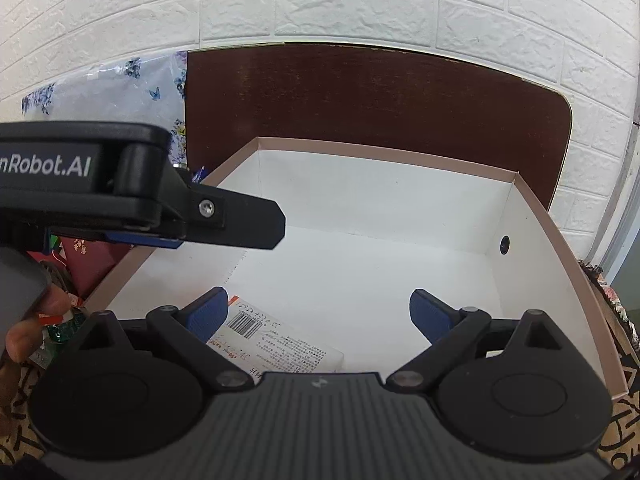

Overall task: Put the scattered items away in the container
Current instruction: 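Lower the medicine box into the tan box and open the left gripper, then withdraw the left gripper from the tan box back to the clutter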

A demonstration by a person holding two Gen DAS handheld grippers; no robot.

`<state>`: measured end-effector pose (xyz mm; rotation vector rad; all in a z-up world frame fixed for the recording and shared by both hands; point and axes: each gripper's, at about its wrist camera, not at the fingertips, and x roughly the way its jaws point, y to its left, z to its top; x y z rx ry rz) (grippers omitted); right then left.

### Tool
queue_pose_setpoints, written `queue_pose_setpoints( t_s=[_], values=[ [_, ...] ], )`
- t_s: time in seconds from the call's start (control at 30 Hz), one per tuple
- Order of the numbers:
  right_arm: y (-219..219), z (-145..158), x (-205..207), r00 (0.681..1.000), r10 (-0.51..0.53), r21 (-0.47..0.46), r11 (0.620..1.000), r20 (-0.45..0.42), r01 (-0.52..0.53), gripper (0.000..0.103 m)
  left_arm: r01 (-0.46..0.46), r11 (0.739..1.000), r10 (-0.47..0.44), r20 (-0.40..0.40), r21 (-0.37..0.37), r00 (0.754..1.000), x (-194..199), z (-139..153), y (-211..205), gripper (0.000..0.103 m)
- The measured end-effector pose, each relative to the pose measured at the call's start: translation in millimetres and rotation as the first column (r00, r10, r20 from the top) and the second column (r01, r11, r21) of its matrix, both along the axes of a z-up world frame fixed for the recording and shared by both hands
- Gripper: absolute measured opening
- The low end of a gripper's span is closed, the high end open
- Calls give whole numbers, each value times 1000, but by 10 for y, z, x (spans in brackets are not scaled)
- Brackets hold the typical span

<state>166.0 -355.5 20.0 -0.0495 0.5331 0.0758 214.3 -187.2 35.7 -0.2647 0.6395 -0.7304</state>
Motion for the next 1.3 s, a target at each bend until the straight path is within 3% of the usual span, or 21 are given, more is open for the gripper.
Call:
queue_pose_setpoints(
  t_s=[0.3, 0.7, 0.87, 1.0, 1.3],
  values=[
    [88, 153, -217, 998, 13, 5, 1000, 60, -13, 95, -31, 999, 30, 36, 16, 999, -244, 74, 126, 101],
    [567, 126, -775, 991, 83, 39, 995, 107, -88, 96, -55, 998, 53, 84, 19, 995, -986, -16, 716, 101],
    [866, -37, -1012, 987, 141, 27, 989, 75, -143, 96, -73, 997, 72, 58, 12, 996, -1353, -272, 1099, 102],
    [1113, -275, -1179, 983, 182, 10, 983, 27, -182, 96, -127, 991, 126, 32, 51, 992, -1545, -483, 1372, 102],
    [1516, -647, -1260, 969, 235, 22, 972, -81, -234, 96, -224, 968, 228, -22, 111, 974, -1691, -791, 1797, 102]
  ],
)
